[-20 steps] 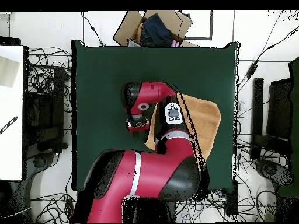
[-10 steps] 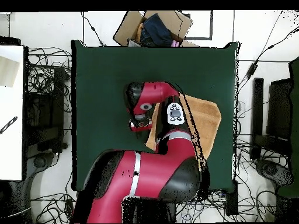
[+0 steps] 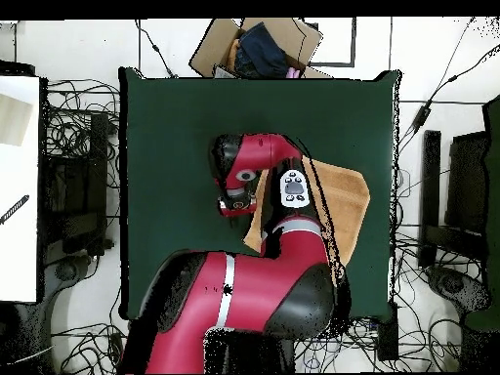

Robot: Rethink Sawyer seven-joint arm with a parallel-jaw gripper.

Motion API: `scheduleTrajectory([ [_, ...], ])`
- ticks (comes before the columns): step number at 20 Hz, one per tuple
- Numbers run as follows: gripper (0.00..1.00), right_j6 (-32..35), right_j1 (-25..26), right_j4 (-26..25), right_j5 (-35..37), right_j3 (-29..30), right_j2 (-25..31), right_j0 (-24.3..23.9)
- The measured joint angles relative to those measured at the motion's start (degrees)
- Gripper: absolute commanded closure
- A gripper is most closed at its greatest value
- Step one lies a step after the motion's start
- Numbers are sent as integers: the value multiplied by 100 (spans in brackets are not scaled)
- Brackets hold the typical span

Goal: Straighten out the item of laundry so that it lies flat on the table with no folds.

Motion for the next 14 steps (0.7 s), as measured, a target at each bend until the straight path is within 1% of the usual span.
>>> scheduleTrajectory([
  [14,0,0,61,-11,0,-162,0,-55],
])
